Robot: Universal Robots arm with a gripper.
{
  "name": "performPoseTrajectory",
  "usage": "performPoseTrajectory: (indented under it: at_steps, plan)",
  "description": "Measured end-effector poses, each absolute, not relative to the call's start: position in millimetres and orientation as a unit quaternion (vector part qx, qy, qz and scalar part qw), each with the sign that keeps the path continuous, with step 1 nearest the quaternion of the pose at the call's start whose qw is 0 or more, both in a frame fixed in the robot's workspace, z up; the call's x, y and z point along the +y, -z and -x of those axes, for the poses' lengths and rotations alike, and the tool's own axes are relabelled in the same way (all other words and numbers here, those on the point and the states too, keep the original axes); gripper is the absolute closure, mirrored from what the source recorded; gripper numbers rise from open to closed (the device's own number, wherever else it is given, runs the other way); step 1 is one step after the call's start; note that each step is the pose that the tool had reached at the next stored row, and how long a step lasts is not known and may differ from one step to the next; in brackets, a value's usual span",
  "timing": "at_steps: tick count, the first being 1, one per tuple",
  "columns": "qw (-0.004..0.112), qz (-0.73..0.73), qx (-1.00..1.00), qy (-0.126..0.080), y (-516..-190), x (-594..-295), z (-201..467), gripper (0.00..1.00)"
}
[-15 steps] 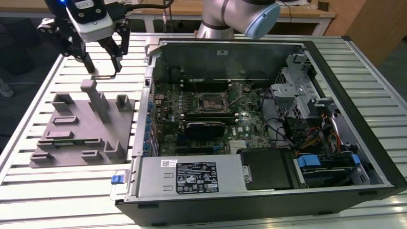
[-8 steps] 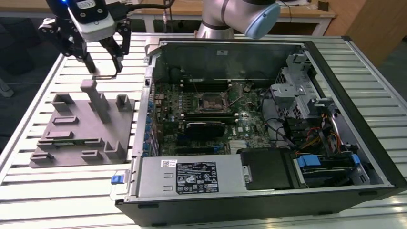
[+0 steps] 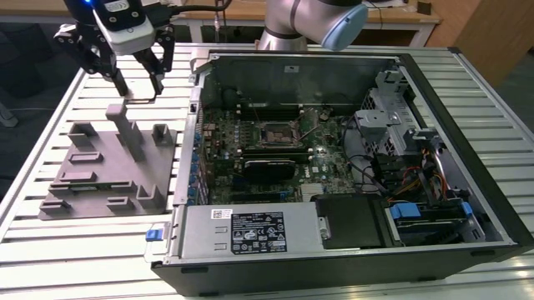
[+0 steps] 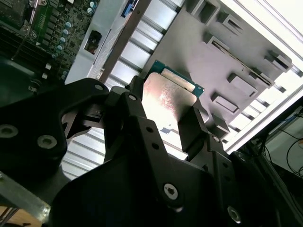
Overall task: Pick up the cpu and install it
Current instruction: 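Pick up the cpu and move it towards the insertion slot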
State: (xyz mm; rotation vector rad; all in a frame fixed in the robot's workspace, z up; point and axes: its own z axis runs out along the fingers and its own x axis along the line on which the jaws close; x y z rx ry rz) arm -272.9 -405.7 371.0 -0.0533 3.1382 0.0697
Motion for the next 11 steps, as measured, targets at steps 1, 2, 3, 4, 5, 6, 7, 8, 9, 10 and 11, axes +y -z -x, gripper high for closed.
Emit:
performPoseTrajectory:
  at_steps: [1, 2, 3, 4, 5, 6, 7, 8, 9, 10, 11]
  plan:
    - [0.001, 0.017, 1.0, -0.022, -371.0, -405.7, 272.4, 0.46]
    - [0.001, 0.017, 1.0, -0.022, -371.0, -405.7, 271.9, 0.46]
    - [0.001, 0.017, 1.0, -0.022, -371.0, -405.7, 271.3, 0.46]
    - [0.001, 0.017, 1.0, -0.022, -371.0, -405.7, 270.6, 0.46]
    - [0.001, 0.017, 1.0, -0.022, -371.0, -405.8, 269.9, 0.46]
    - [0.001, 0.017, 1.0, -0.022, -371.0, -405.8, 269.1, 0.46]
    - [0.001, 0.017, 1.0, -0.022, -371.0, -405.7, 268.3, 0.46]
    - [0.001, 0.017, 1.0, -0.022, -371.0, -405.7, 267.5, 0.46]
    - [0.001, 0.017, 1.0, -0.022, -371.0, -405.7, 266.7, 0.46]
    - [0.001, 0.017, 1.0, -0.022, -371.0, -405.7, 265.9, 0.46]
    - [0.001, 0.017, 1.0, -0.022, -371.0, -405.7, 265.2, 0.46]
